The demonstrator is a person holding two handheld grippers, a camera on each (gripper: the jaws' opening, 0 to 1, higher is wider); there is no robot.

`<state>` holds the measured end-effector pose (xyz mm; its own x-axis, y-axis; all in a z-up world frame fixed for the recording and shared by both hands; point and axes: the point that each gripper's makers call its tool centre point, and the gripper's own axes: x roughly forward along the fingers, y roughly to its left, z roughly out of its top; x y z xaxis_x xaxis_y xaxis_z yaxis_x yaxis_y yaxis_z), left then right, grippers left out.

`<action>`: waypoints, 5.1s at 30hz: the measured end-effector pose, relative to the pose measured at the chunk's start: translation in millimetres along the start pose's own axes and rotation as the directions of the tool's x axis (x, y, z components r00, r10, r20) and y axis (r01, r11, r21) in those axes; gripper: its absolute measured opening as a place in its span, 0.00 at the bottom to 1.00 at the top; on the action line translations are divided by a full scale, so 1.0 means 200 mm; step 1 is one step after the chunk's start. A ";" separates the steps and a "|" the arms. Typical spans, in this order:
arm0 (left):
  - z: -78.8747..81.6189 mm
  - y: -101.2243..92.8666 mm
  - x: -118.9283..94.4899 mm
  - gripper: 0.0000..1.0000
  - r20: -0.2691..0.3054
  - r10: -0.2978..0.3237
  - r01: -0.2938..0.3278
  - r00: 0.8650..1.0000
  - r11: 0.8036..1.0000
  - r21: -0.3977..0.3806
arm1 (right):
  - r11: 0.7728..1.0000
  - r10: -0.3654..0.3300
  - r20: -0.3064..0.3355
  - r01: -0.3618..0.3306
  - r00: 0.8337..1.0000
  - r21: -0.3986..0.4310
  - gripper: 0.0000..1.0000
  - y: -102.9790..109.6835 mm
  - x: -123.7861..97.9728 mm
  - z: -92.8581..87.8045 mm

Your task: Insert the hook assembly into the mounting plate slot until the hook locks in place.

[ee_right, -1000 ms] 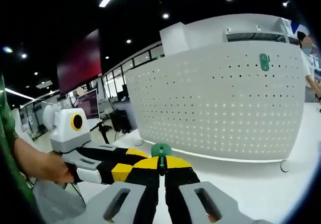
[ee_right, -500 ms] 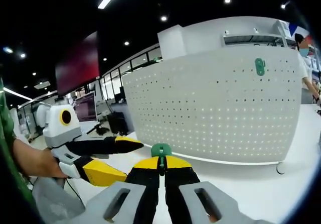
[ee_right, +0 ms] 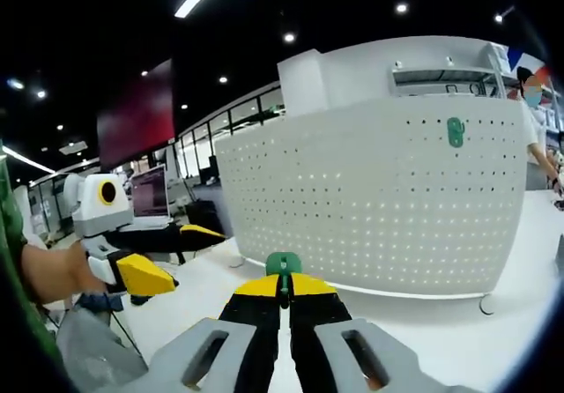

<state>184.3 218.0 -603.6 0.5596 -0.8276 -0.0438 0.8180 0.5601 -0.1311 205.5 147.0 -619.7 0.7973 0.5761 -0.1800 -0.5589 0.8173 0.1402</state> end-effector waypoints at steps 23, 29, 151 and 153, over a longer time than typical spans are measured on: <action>0.18 0.21 -0.22 0.57 0.049 0.073 -0.073 0.996 0.997 0.002 | 0.985 -0.150 0.108 0.158 0.983 -0.068 0.01 -0.27 -0.05 0.33; 0.19 0.22 -0.22 0.57 0.049 0.071 -0.071 0.996 0.997 0.006 | 0.975 -0.192 0.139 0.206 0.971 -0.089 0.01 -0.34 -0.04 0.44; 0.08 0.33 -0.25 0.47 -0.005 0.095 -0.095 0.995 0.994 -0.059 | 0.871 -0.461 0.250 0.489 0.851 -0.057 0.01 -1.01 0.37 0.71; 0.07 0.33 -0.25 0.47 -0.006 0.096 -0.096 0.995 0.994 -0.059 | 0.871 -0.461 0.248 0.489 0.852 -0.059 0.01 -1.01 0.37 0.71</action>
<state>213.2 296.9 -595.4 0.6350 -0.7700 -0.0621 0.7509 0.6341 -0.1845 410.0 23.5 -522.9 0.9935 0.1110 0.0237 -0.1105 0.9936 -0.0232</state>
